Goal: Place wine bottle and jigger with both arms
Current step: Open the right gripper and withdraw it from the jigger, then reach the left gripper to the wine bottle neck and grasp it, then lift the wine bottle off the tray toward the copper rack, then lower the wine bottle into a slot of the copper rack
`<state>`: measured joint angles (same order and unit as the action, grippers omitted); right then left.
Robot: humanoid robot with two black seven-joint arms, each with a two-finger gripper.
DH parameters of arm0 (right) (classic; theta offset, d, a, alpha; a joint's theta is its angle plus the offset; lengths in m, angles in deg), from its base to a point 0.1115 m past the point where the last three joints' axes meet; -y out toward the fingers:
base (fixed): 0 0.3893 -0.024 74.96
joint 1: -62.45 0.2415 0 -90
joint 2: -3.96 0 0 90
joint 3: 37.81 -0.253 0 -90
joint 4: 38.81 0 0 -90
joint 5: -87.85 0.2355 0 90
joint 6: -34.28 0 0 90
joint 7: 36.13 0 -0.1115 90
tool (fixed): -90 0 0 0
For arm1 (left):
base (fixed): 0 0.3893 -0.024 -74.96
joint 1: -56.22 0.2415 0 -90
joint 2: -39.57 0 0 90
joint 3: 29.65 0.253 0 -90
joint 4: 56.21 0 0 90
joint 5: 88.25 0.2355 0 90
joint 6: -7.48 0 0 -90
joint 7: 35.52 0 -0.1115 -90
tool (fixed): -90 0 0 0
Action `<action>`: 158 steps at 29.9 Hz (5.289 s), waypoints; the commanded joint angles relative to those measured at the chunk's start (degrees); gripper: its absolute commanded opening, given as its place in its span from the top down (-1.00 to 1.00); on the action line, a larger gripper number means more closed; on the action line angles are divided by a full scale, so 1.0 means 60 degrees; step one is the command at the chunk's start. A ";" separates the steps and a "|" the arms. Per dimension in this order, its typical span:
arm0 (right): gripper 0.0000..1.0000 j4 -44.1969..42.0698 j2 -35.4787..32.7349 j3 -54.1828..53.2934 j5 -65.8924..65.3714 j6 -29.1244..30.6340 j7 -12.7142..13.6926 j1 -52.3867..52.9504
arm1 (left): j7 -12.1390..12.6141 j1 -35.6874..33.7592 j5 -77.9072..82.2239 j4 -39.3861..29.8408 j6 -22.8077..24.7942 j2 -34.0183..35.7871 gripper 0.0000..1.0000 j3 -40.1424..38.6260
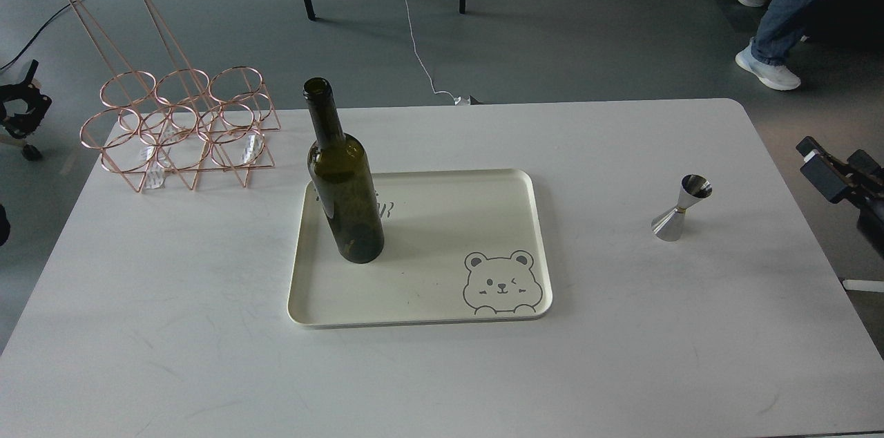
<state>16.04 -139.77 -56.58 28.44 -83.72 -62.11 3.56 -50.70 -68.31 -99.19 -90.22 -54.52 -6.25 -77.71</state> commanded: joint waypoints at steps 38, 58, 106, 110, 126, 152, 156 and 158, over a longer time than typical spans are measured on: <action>-0.97 -0.4162 0.1925 -0.2305 1.4883 0.9333 0.0023 -0.0628 | -0.0341 -0.0104 0.6758 -0.6941 0.0000 0.3080 -0.96 0.0057; -0.98 -0.4147 0.1896 -0.2922 1.4868 0.9333 0.0052 -0.0892 | -0.0429 -0.0046 1.4564 -1.0285 -0.0477 0.2672 -0.96 0.0848; -0.99 -0.4221 0.1852 -0.3025 1.4824 0.9333 0.0038 -0.0892 | -0.0414 -0.0119 1.9681 -0.9904 -0.3070 0.1191 0.45 0.1434; -0.99 -0.4322 0.1866 -0.3010 1.4809 0.9333 0.0038 -0.0892 | -0.0429 -0.0148 1.9680 -0.9919 -0.3070 0.1221 0.58 0.1419; -0.99 -0.4440 0.1881 -0.2995 1.4780 0.9333 0.0038 -0.0849 | -0.0926 -0.1817 1.8259 -0.9467 -0.2924 0.2568 0.78 0.0745; -0.99 -0.4440 0.1895 -0.2980 1.4780 0.9333 0.0052 -0.0775 | -0.1806 -0.3444 1.8391 -0.5217 -0.2997 0.2305 0.79 0.1740; -0.99 -0.4426 0.1881 -0.2980 1.4780 0.9333 0.0052 -0.0761 | -0.1806 -0.3576 1.8377 -0.4734 -0.3041 0.2115 0.79 0.2078; -0.99 -0.4440 0.1881 -0.2966 1.4780 0.9333 0.0052 -0.0761 | -0.1791 -0.3591 1.8377 -0.4573 -0.3055 0.1939 0.79 0.2078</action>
<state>-10.55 -128.48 -74.45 117.11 -27.72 -61.79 -1.07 -61.51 -89.63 11.09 -119.21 -72.77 6.63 -65.67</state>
